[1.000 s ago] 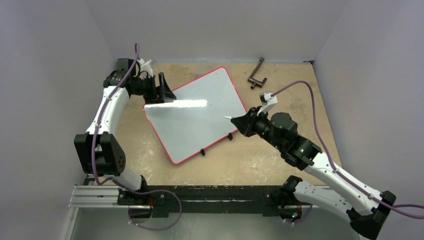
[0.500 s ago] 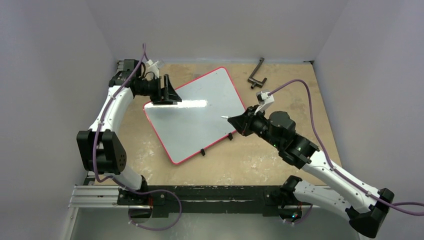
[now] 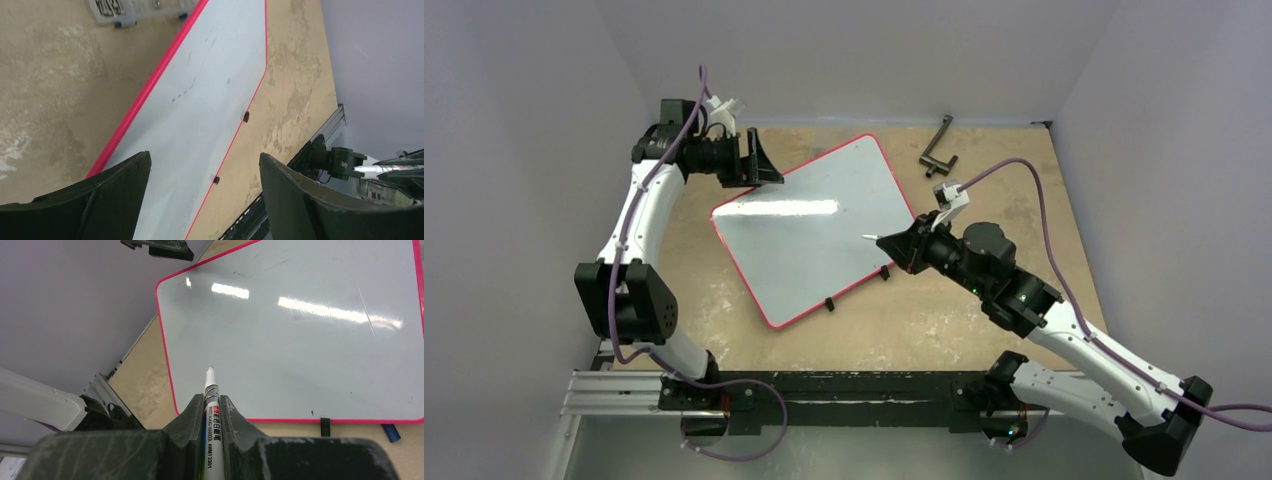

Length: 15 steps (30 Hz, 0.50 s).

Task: Write a sentence on the whiteboard
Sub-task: Pick up the whiteboard from the whiteboard stand.

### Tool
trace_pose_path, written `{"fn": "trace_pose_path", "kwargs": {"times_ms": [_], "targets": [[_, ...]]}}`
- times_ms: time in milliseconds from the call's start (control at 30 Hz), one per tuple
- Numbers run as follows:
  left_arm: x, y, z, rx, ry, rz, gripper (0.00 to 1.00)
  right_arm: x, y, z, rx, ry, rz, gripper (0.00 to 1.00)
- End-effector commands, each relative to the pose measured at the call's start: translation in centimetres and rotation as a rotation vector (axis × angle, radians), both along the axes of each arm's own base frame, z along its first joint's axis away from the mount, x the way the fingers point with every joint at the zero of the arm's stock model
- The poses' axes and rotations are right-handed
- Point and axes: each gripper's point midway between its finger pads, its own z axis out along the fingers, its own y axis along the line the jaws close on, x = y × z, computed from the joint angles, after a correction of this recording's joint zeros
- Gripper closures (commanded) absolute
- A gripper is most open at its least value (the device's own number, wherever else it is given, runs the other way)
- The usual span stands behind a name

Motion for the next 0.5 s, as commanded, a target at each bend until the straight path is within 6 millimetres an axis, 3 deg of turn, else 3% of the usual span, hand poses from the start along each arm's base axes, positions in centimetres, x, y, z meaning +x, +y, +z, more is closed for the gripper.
{"fn": "trace_pose_path", "kwargs": {"times_ms": [0,100,200,467], "targets": [[2.1,0.3,2.9,-0.002,-0.081,-0.001,0.21,-0.1,0.3,2.1,0.033,-0.072,0.032,1.00],[3.5,1.4,2.7,-0.003,-0.078,0.027,0.19,-0.4,0.7,1.9,0.036,-0.075,0.058,1.00],[4.4,1.6,1.3,0.018,-0.023,0.013,0.19,-0.7,1.2,1.8,0.038,-0.075,0.091,1.00],[5.0,1.1,-2.2,-0.034,0.070,-0.069,0.24,-1.0,1.5,1.6,0.029,-0.083,0.119,1.00]]}}
